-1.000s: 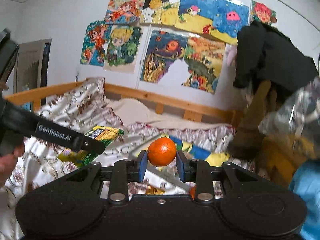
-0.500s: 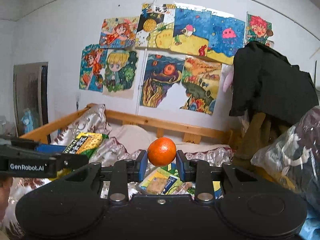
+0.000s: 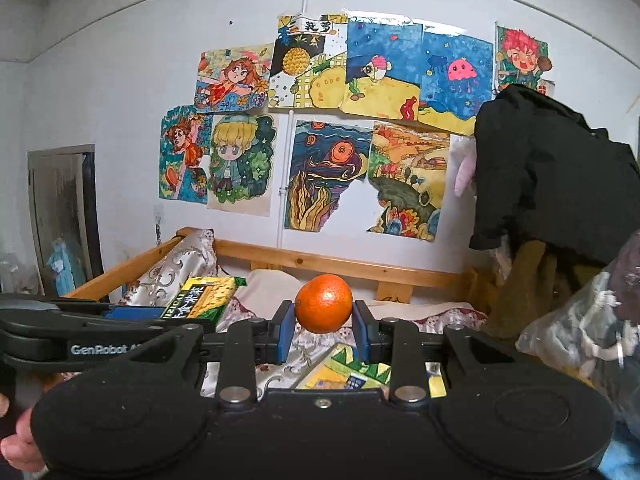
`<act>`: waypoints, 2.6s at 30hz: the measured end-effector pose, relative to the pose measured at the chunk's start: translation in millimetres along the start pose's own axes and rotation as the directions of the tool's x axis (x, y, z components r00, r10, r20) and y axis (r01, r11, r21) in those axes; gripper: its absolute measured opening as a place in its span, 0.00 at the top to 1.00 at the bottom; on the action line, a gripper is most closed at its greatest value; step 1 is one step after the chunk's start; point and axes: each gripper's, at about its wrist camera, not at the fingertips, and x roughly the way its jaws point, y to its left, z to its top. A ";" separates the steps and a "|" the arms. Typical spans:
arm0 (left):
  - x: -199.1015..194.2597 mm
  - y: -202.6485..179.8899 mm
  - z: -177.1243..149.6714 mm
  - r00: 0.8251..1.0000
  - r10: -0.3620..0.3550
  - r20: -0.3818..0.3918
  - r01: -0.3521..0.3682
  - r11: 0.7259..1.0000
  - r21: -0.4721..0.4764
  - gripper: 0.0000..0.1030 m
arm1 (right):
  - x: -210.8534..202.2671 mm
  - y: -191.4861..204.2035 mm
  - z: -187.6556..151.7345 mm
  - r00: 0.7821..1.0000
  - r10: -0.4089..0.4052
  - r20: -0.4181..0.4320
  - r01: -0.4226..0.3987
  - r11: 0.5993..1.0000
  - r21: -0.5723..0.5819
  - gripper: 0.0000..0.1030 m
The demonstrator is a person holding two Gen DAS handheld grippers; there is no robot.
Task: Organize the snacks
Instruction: 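Lift the yellow cracker packet with left tool while right tool lifts the orange, then lower cracker packet into the tray with left tool while right tool lowers the orange there, then open both tools over the tray and lift them away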
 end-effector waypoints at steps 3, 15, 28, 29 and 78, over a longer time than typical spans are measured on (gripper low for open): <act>39.9 3.0 1.7 1.000 0.003 0.002 -0.003 1.000 0.019 0.48 | 39.6 -17.6 -9.6 0.999 0.033 0.002 -0.033 0.999 0.006 0.68; 212.5 47.5 -21.6 1.000 -0.007 -0.019 0.006 0.999 -0.035 0.47 | 198.8 -89.7 -103.7 0.999 0.048 0.005 -0.048 0.998 0.029 0.68; 378.4 58.0 -123.4 0.981 -0.101 -0.165 0.101 0.995 -0.012 0.47 | 317.0 -124.3 -222.7 0.992 -0.086 -0.092 0.098 0.986 0.135 0.68; 386.3 57.2 -129.2 0.979 -0.101 -0.176 0.101 0.995 -0.010 0.47 | 323.1 -127.4 -228.2 0.990 -0.089 -0.108 0.104 0.984 0.142 0.68; 282.9 54.6 -123.1 0.998 0.046 -0.042 -0.044 0.999 0.031 0.00 | 251.0 -112.2 -228.0 0.976 -0.210 -0.060 0.217 0.965 0.146 0.01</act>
